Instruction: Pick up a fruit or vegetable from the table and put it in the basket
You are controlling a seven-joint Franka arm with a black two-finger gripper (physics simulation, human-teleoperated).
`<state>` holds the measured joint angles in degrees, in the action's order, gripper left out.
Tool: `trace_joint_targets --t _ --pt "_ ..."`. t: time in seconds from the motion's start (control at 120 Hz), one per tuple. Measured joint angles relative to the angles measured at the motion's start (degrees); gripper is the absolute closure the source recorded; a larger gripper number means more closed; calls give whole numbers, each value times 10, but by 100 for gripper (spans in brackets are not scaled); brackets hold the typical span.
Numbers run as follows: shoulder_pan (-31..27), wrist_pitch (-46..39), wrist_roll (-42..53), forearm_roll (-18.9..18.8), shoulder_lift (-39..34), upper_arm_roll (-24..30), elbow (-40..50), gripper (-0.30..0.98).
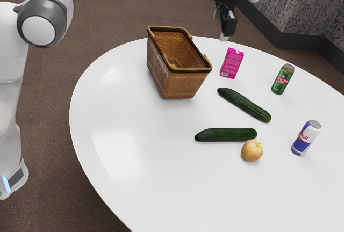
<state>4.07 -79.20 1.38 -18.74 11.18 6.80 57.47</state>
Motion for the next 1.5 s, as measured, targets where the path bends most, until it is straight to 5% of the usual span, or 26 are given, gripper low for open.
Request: trace_joint_targets --t 0.358,0.517,0.65,0.758,0.833,1.083,1.5 --pt "47 5 -23 -7 26 2 32 0" --pt "41 11 6 40 42 27 70 0" --pt "-121 -26 67 54 56 208 124 0" --pt "-232 -70 109 26 85 380 140 0" --pt "-273 -99 134 11 110 435 142 0" --pt "-291 -158 208 -33 229 490 82 0" --pt "-266 -197 295 -71 329 486 17 0"
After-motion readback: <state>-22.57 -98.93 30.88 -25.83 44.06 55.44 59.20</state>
